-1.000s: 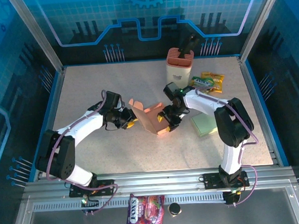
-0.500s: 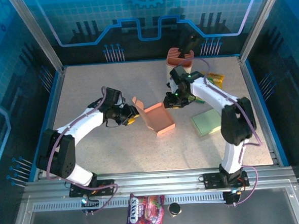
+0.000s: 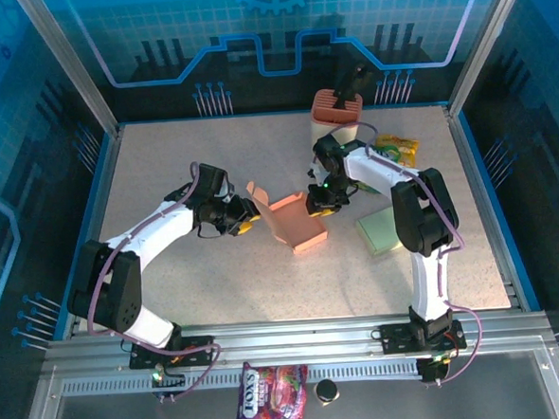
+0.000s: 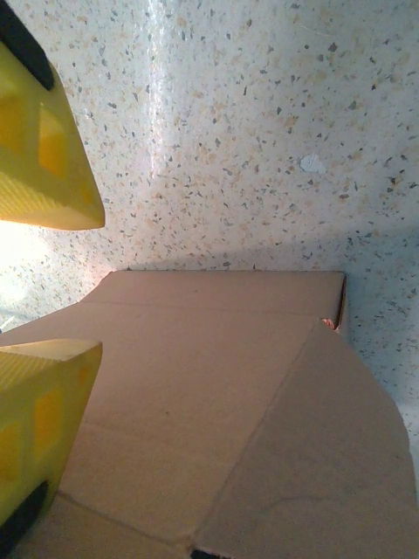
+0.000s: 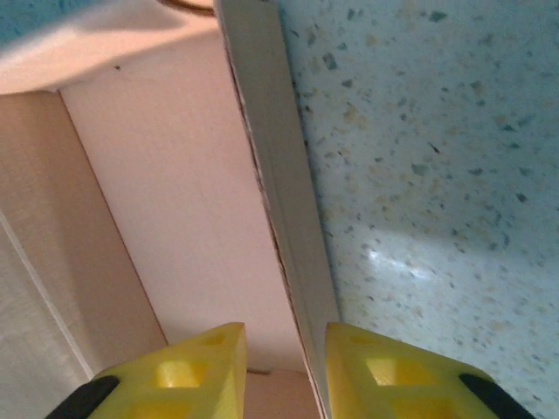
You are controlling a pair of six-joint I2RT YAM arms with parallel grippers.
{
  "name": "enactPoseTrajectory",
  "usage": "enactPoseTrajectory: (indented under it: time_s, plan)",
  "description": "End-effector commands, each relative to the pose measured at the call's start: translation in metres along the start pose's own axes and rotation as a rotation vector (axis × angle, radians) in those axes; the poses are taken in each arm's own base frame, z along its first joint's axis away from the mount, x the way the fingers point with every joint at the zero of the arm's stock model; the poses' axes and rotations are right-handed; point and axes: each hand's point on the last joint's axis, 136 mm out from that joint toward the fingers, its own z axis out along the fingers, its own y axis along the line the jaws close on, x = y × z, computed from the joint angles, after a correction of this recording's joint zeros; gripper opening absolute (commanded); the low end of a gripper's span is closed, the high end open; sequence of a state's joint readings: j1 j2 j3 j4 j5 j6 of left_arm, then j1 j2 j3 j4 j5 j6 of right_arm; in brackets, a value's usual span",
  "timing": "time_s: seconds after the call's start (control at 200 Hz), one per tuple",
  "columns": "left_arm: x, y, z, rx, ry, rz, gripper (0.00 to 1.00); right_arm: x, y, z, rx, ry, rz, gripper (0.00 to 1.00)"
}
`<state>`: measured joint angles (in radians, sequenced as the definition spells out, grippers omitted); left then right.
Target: Fold the paper box
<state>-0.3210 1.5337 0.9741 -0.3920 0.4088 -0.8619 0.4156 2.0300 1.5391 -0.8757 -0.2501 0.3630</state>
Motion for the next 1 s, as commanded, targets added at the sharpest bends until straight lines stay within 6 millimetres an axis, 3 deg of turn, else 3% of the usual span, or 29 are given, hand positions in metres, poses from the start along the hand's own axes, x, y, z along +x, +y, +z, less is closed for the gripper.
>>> enactPoseTrajectory:
  time_s: [0.0,0.275,0.36,0.585,0.77,0.995]
  plan:
    - [0.002,-0.005,-0.001,-0.002,0.019,0.018,0.38,0.001,0.004,0.01,-0.055,0.004,0.109,0.27]
    - [-0.007,-0.002,-0.011,-0.051,0.0,0.034,0.44,0.01,0.006,0.005,-0.089,-0.053,0.356,0.25]
    - [-0.014,0.009,-0.022,-0.107,-0.031,0.021,0.48,0.017,0.007,0.005,-0.088,-0.061,0.444,0.21]
    - [-0.035,0.034,-0.063,-0.246,-0.174,-0.001,0.53,0.041,0.005,0.009,-0.097,-0.116,0.751,0.23]
    - [-0.038,0.029,-0.085,-0.252,-0.24,0.034,0.52,0.055,0.02,0.021,-0.126,-0.111,0.996,0.23]
    - [-0.03,0.029,-0.092,-0.235,-0.241,0.049,0.51,0.064,0.039,0.029,-0.13,-0.119,1.249,0.22]
